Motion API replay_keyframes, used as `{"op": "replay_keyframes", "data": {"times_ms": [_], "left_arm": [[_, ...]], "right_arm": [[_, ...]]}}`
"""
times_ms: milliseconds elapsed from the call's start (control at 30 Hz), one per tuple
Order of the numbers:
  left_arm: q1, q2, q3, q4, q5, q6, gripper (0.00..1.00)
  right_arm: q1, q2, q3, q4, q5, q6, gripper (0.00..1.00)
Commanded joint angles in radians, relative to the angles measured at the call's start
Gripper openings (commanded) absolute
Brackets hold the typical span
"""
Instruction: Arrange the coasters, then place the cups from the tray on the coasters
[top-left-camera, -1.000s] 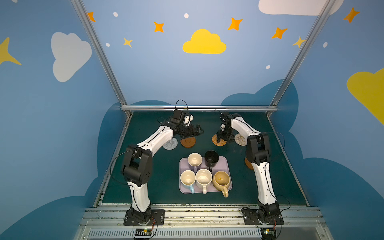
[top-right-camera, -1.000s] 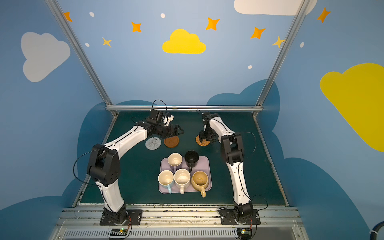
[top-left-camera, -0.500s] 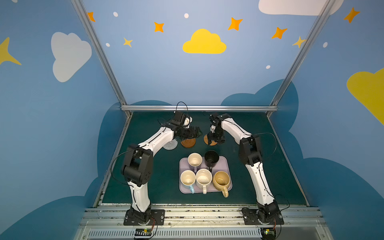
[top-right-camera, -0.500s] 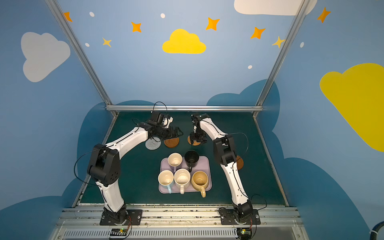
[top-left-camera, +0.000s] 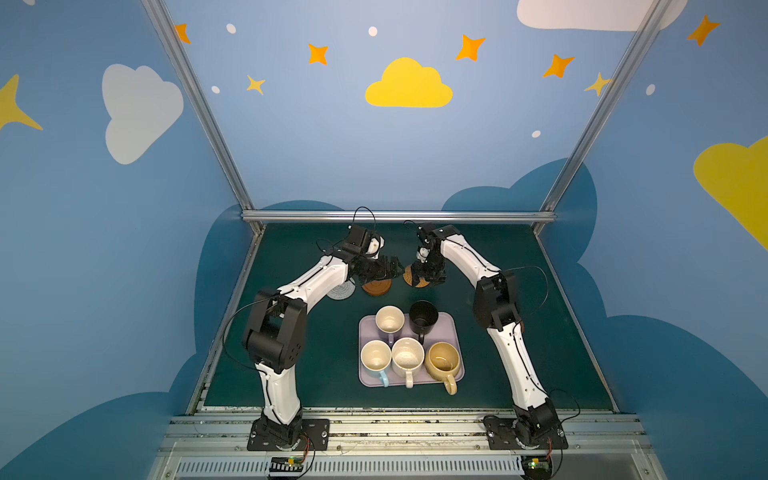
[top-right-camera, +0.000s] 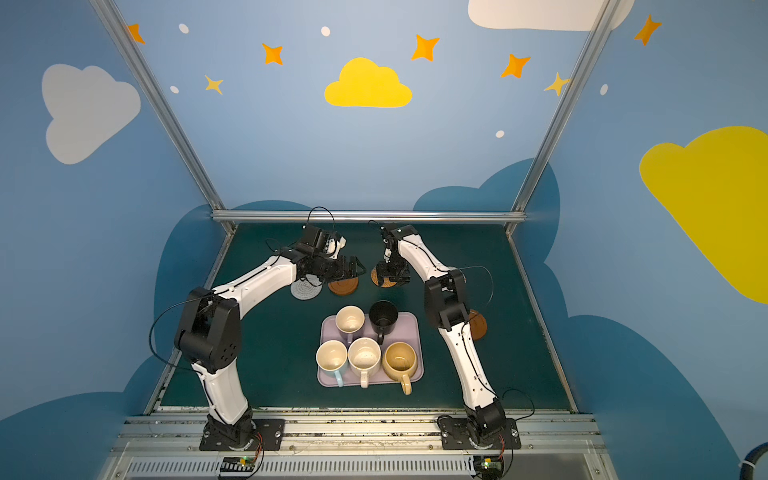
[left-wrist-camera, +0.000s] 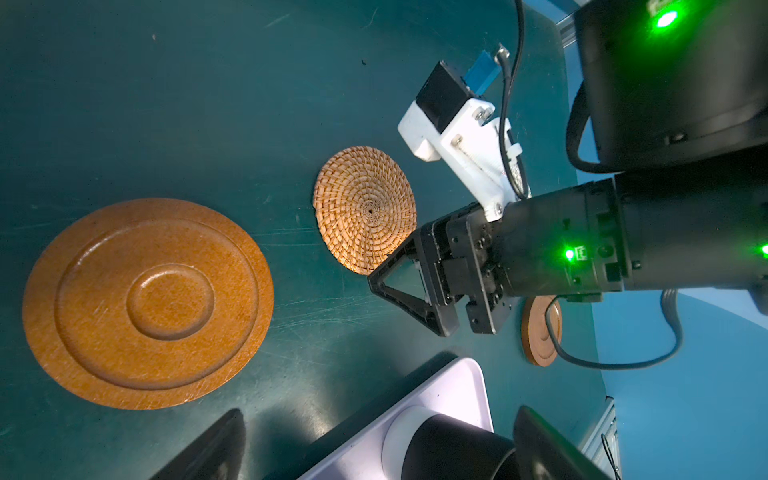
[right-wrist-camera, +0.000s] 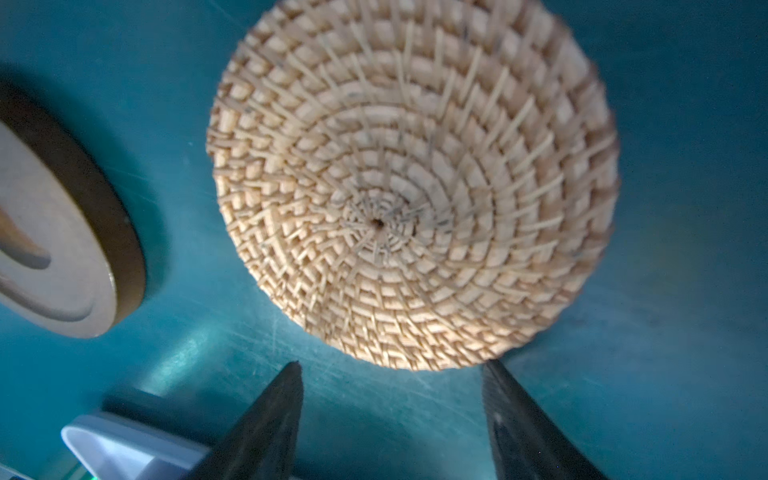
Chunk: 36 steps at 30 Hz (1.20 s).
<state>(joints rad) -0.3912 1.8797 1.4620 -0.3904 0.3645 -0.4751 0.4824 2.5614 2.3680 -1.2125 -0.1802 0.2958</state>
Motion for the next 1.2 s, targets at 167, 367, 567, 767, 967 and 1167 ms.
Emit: {"op": "replay_keyframes", "data": {"times_ms": [167, 367, 567, 767, 967, 1167], "left_arm": [[-0.001, -0.025, -0.019, 0.017, -0.002, 0.001, 1.0], [0.001, -0.029, -0.026, 0.024, 0.0, -0.002, 1.0], [0.003, -0.042, -0.025, 0.028, -0.006, 0.0, 1.0], [0.007, -0.018, -0.003, 0.077, 0.044, -0.012, 1.0], [0.007, 0.006, 0.021, 0.083, 0.066, -0.016, 1.0], [0.008, 0.009, 0.005, 0.091, 0.075, -0.018, 1.0]], "right_arm": [[0.029, -0.062, -0.106, -0.028, -0.003, 0.012, 0.68], [0.035, -0.1, -0.121, -0.008, 0.037, 0.019, 0.68], [-0.008, -0.188, -0.148, 0.073, 0.09, -0.001, 0.71], [-0.048, -0.107, -0.017, 0.069, 0.057, 0.007, 0.69], [-0.063, -0.046, 0.041, 0.12, 0.03, -0.029, 0.61], [-0.068, -0.017, 0.007, 0.239, -0.01, -0.085, 0.62]]}}
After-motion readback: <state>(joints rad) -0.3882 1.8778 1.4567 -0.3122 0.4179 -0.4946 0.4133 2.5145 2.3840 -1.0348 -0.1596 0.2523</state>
